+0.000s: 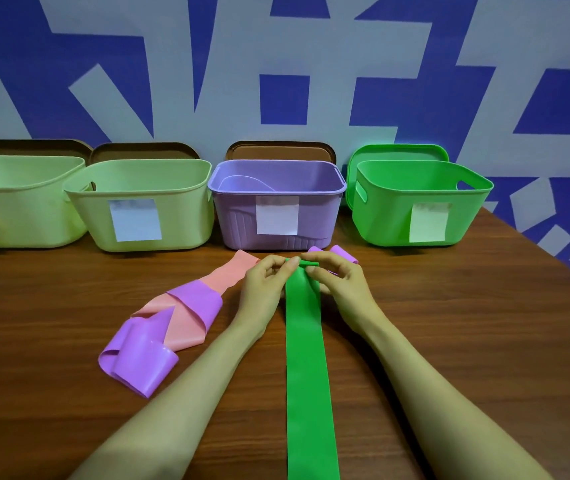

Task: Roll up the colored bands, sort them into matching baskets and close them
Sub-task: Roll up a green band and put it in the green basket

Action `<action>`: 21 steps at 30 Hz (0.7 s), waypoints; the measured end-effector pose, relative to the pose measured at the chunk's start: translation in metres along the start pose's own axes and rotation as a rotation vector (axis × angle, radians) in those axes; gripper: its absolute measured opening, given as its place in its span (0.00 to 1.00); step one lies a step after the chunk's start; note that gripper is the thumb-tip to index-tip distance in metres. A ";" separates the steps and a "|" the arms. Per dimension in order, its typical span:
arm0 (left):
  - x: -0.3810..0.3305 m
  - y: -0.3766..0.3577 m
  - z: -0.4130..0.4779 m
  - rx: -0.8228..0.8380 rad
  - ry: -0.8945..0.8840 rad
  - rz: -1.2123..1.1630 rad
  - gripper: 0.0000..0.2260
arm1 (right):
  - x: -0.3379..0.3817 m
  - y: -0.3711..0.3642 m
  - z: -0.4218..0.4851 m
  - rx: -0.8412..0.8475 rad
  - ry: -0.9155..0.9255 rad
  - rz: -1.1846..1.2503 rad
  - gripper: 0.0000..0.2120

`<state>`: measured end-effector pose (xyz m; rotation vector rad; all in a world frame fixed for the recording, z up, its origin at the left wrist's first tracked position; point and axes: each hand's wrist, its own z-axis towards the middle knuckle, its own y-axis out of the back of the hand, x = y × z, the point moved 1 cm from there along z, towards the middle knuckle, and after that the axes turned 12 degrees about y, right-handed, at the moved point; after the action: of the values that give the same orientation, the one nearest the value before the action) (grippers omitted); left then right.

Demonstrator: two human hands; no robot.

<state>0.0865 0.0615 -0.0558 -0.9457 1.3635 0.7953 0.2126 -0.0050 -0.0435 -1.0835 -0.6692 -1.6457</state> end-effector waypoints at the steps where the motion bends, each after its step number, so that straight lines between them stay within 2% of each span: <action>1: -0.001 0.000 0.000 -0.012 -0.009 -0.003 0.05 | 0.000 0.000 0.000 0.013 -0.007 0.024 0.09; 8: 0.000 0.001 0.000 -0.004 -0.047 0.015 0.04 | 0.002 0.001 -0.002 -0.037 -0.021 0.108 0.06; 13: 0.002 -0.002 0.000 0.017 -0.044 -0.045 0.02 | 0.005 0.004 -0.002 -0.062 -0.020 0.100 0.07; 16: 0.002 -0.003 -0.002 0.027 -0.035 -0.088 0.05 | 0.005 0.004 -0.004 -0.053 -0.021 0.031 0.08; 21: -0.002 -0.003 -0.006 0.047 -0.056 -0.118 0.07 | 0.005 0.006 -0.003 -0.021 -0.063 0.067 0.08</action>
<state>0.0863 0.0549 -0.0537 -0.9516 1.2609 0.6925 0.2171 -0.0115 -0.0411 -1.1651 -0.6510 -1.5696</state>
